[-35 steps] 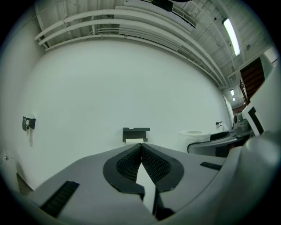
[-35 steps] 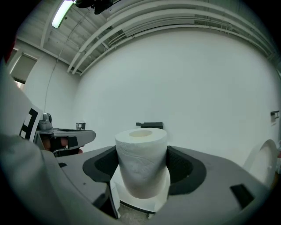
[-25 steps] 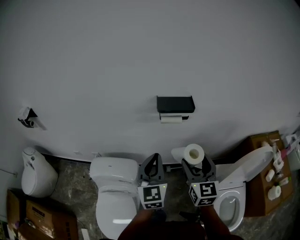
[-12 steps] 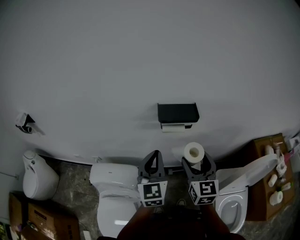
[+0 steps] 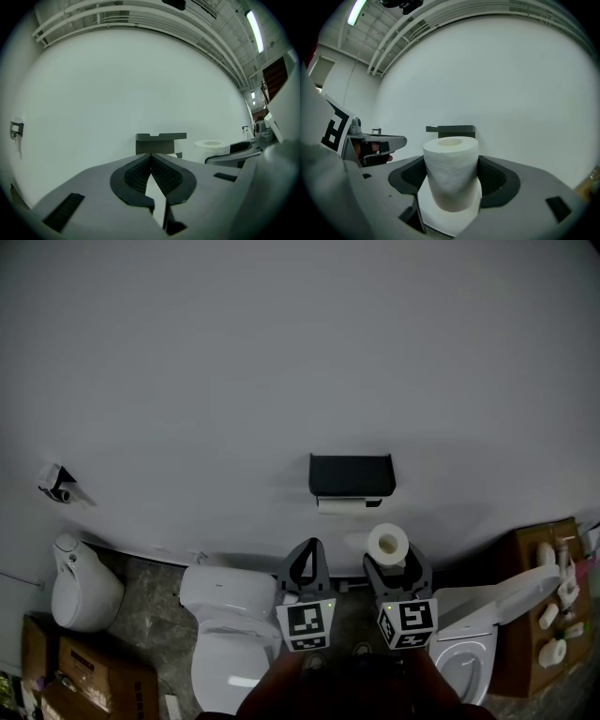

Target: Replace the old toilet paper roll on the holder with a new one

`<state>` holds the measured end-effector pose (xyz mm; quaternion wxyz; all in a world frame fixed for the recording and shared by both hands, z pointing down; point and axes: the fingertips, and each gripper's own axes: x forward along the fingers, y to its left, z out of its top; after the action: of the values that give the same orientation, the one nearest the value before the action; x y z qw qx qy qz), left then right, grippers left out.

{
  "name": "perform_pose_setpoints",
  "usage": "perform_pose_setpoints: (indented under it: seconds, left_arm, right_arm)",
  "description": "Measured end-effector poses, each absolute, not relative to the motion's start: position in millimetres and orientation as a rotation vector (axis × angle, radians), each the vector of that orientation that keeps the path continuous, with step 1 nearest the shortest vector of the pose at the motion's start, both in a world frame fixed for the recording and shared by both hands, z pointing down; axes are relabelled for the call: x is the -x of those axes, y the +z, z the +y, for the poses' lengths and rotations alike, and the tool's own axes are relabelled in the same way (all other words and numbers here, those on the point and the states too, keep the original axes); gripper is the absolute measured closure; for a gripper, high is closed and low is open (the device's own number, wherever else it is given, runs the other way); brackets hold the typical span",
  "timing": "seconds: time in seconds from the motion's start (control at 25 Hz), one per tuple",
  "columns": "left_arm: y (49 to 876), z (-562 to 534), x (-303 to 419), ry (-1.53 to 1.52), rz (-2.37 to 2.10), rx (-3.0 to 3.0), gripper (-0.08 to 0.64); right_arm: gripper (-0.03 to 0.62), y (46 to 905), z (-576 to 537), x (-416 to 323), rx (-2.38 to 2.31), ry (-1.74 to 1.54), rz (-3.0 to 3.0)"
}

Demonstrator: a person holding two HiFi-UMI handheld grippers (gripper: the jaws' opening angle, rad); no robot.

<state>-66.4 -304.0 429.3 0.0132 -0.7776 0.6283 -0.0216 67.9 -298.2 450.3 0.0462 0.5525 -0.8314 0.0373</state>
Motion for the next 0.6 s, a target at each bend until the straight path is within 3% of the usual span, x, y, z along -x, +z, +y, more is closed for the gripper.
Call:
perform_pose_setpoints:
  seconds: [0.36,0.6]
  left_arm:
    - [441,-317,57,-0.012,2.034,2.472,0.545]
    - [447,-333,49,0.180,2.133,2.626,0.543]
  right_arm:
    - [0.242,457,-297,-85,-1.686,0.126,-2.518]
    - [0.242,458,-296,-99,-1.703,0.134,-2.501]
